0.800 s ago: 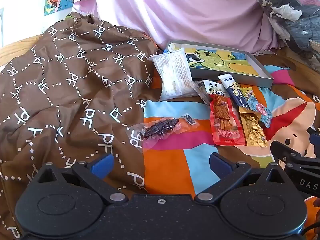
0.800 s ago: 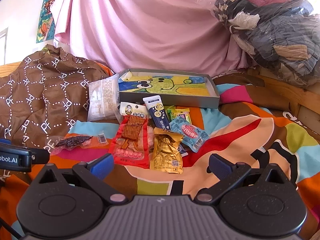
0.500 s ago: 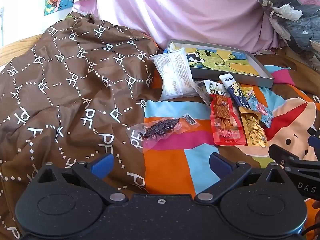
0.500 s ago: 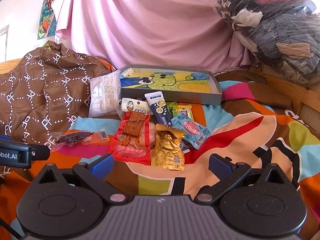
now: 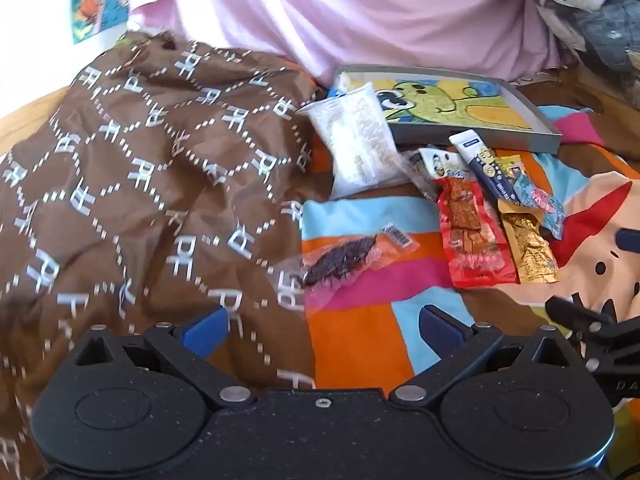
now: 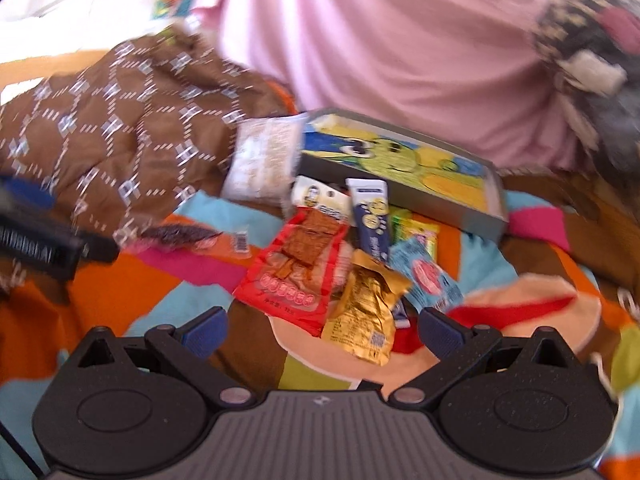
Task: Organize snacks
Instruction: 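Move both tools toward the snack pile in front of the gray tray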
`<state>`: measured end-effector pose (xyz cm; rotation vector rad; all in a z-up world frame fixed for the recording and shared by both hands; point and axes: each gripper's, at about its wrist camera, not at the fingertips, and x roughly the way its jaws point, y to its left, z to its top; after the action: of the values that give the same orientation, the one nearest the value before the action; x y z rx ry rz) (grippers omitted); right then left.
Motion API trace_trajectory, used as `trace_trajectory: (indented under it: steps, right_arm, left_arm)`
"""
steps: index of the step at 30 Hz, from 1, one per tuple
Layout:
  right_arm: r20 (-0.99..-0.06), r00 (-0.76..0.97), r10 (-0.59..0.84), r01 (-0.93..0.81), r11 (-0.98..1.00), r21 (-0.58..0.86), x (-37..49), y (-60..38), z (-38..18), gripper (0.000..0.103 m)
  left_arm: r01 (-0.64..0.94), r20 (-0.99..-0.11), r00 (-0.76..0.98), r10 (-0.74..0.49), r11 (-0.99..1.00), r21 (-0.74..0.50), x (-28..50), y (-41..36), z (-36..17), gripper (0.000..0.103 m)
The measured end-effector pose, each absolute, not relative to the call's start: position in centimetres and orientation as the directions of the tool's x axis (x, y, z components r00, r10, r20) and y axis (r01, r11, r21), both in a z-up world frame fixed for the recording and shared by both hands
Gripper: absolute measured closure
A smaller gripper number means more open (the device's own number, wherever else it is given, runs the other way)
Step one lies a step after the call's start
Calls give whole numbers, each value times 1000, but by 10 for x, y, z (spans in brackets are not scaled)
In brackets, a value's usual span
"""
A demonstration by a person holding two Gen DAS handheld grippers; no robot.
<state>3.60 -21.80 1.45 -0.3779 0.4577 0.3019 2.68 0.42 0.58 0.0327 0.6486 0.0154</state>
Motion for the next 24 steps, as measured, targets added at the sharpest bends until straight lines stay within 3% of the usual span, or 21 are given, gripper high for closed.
trace_trajectory:
  steps: [7, 16, 24]
  right_arm:
    - [-526, 819, 232, -455, 820, -347, 62, -220, 8, 0]
    - [-564, 804, 191, -356, 913, -198, 98, -246, 9, 0]
    - [-539, 837, 93, -264, 932, -250, 114, -251, -5, 0]
  left_arm:
    - [30, -614, 789, 19, 997, 69, 52, 2, 13, 2]
    - [132, -649, 760, -30, 985, 109, 81, -15, 4, 2]
    - [166, -674, 732, -98, 985, 37, 107, -42, -5, 2]
